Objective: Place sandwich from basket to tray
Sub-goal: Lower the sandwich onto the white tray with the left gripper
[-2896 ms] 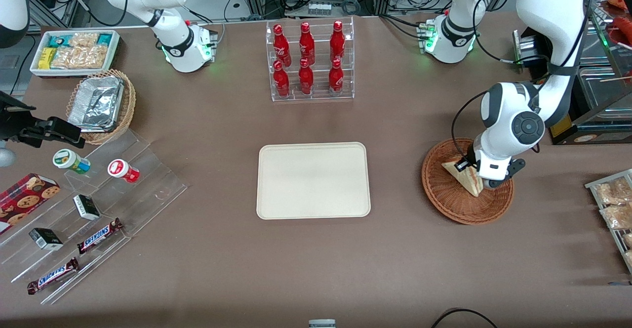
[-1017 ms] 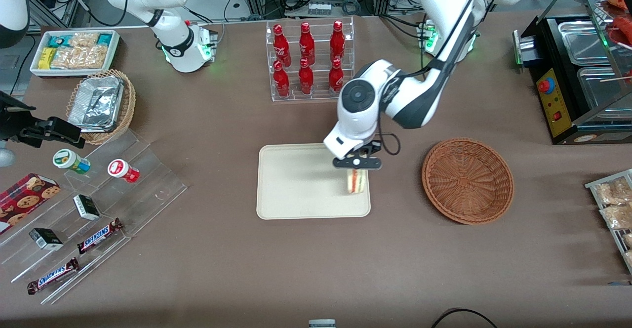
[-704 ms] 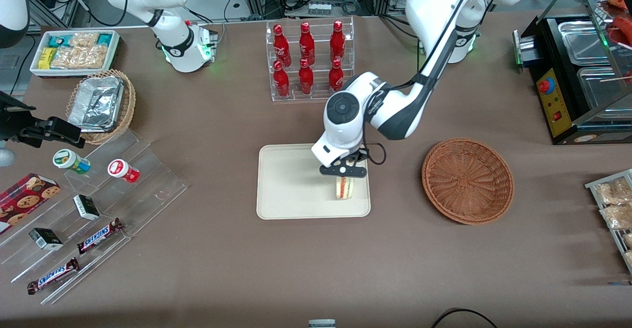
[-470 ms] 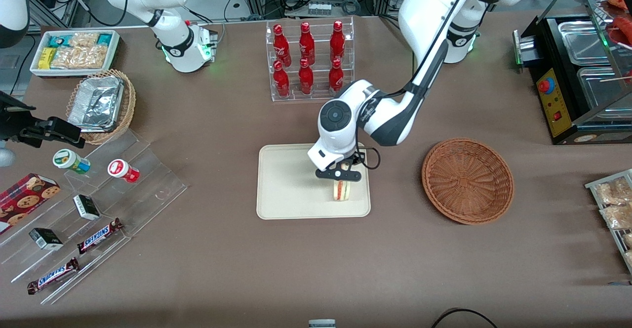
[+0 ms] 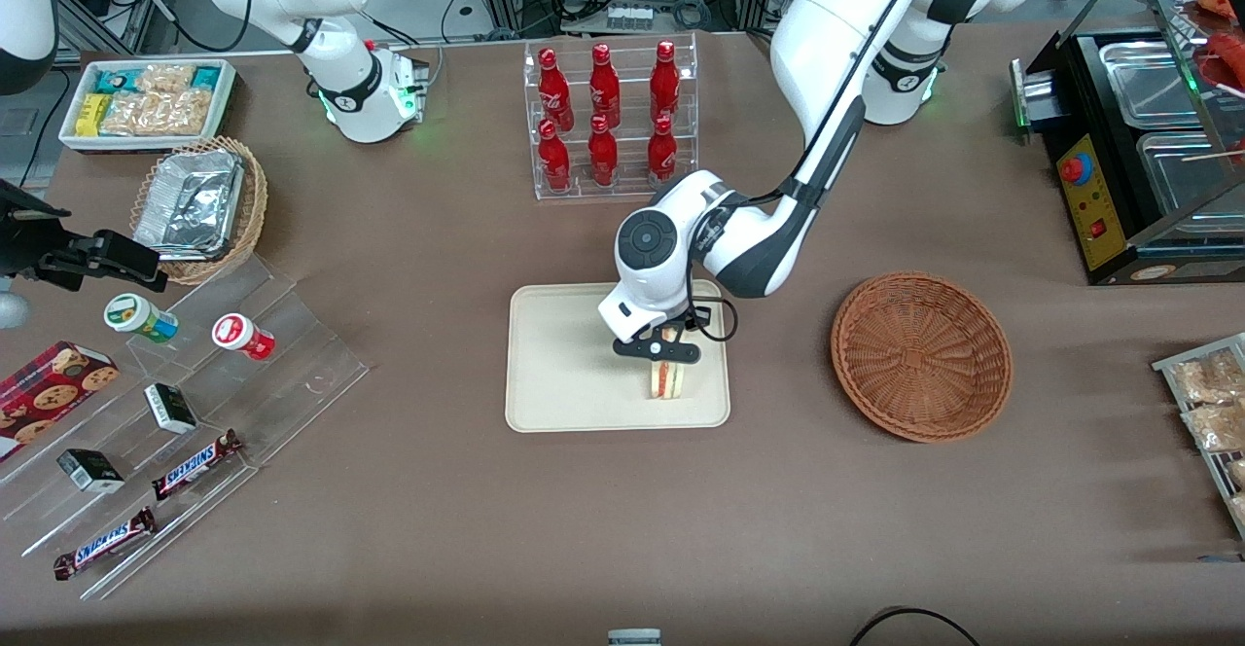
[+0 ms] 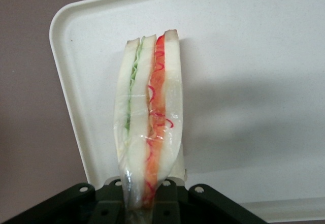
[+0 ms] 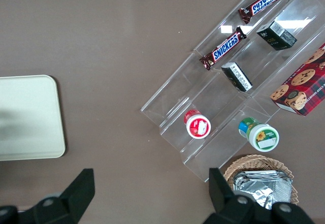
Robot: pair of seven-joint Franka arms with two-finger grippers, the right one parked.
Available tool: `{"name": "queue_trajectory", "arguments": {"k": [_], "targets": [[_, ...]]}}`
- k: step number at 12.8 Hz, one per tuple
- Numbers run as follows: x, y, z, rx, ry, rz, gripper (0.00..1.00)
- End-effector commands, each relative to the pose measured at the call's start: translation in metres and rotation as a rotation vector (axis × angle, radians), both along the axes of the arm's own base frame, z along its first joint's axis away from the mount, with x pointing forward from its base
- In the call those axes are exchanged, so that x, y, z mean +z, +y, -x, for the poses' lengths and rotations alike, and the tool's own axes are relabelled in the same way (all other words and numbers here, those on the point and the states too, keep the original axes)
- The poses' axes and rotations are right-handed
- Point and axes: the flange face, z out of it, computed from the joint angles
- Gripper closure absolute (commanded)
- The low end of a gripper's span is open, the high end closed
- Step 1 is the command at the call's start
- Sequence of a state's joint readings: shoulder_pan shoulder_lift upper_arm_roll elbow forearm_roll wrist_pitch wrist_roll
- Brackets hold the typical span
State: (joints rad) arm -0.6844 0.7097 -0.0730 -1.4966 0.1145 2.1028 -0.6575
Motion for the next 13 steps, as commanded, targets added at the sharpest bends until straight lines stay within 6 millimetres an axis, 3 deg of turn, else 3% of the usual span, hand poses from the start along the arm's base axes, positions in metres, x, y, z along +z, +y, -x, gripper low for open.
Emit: {"name": "queue_trajectory", "arguments": {"k": [1, 2, 3, 4, 5, 10, 13], "targets": [[-0.003, -0.007, -0.005, -0.012, -0.022, -0.009, 1.00], [-0.001, -0.009, -0.007, 0.002, -0.026, -0.004, 1.00], [-0.007, -0.008, -0.006, 0.014, -0.022, -0.009, 0.66], [-0.010, -0.008, -0.006, 0.013, -0.021, -0.011, 0.22], [-0.008, -0.009, -0.007, 0.015, -0.031, -0.001, 0.00], [0.007, -0.009, -0.016, 0.074, -0.064, 0.013, 0.00], [0.034, -0.007, -0.029, 0.094, -0.096, 0.042, 0.00]]}}
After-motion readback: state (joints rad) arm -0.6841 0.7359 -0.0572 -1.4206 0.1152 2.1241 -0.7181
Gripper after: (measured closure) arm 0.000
